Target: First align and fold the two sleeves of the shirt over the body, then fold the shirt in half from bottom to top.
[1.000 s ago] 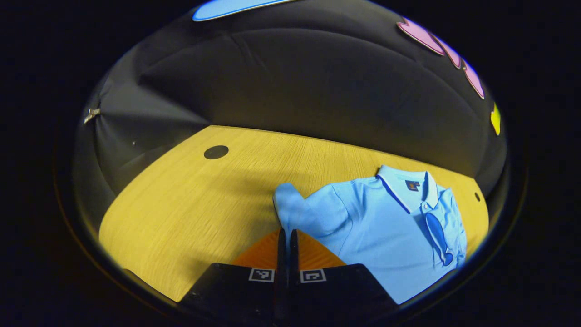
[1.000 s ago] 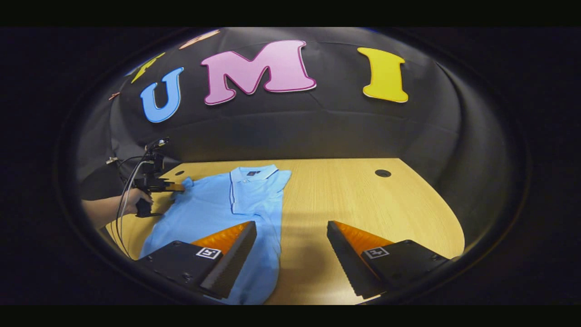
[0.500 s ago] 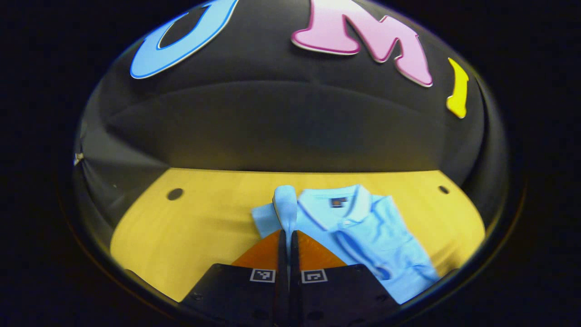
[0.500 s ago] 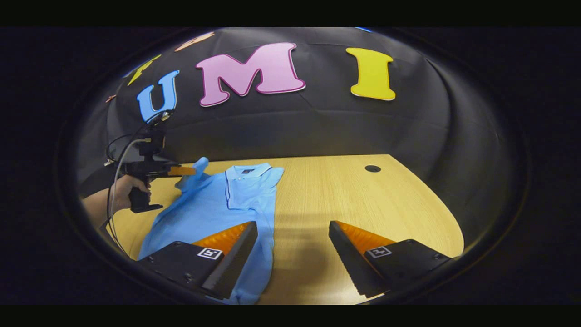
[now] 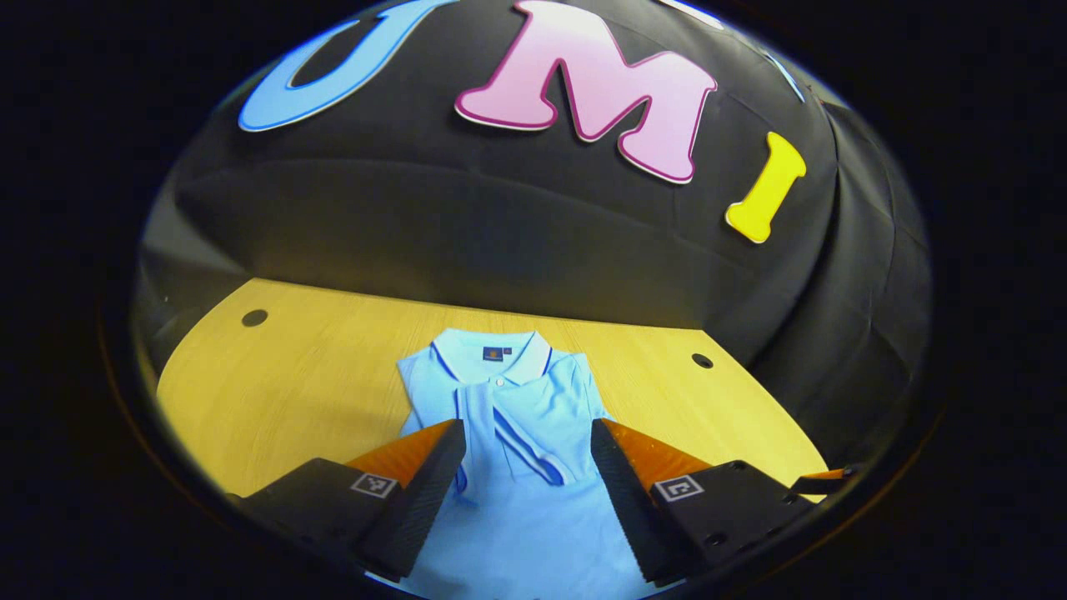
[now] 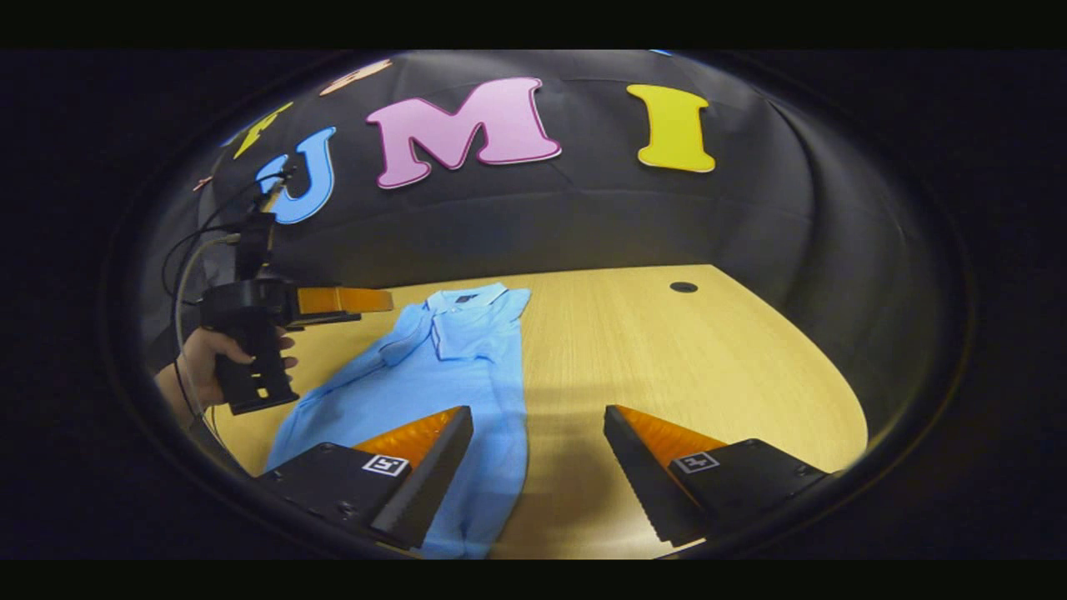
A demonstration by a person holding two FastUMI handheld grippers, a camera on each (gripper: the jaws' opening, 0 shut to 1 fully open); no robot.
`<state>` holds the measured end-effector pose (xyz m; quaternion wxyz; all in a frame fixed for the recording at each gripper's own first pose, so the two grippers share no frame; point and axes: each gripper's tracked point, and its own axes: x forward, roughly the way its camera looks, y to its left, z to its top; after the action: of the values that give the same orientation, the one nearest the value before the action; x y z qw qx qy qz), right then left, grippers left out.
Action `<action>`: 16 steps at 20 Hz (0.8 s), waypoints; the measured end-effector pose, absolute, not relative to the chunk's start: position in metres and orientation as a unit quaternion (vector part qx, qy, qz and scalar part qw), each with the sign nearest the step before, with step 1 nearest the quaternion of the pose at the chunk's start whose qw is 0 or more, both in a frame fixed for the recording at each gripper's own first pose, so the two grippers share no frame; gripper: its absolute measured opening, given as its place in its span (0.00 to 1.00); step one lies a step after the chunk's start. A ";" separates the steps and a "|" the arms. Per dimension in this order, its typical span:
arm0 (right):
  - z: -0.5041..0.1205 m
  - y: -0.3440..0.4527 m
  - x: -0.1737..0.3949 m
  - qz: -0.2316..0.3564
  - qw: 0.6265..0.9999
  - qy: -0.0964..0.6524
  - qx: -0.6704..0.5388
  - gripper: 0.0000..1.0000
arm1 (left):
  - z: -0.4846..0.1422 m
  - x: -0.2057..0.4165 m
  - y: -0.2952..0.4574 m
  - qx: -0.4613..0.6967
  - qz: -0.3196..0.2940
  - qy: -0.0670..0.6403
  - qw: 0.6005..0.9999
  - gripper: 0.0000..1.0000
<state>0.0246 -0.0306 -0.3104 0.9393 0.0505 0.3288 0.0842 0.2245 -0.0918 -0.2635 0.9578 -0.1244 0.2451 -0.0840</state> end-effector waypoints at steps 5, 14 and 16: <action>-0.324 -0.013 -0.020 0.091 0.927 0.362 0.046 0.99 | -0.277 0.109 -0.043 -0.072 -0.035 0.271 0.959 0.98; -0.349 0.007 -0.097 0.092 0.907 0.411 0.022 0.99 | -0.348 -0.049 -0.005 -0.039 0.025 0.369 0.928 0.98; -0.356 0.009 -0.105 0.092 0.904 0.418 0.012 0.99 | -0.366 -0.066 -0.009 -0.033 0.022 0.392 0.919 0.98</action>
<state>-0.1055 0.0091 -0.3555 0.9039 0.0117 0.4177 0.0919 -0.0661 -0.0087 -0.3660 0.9192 -0.0330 0.3918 0.0222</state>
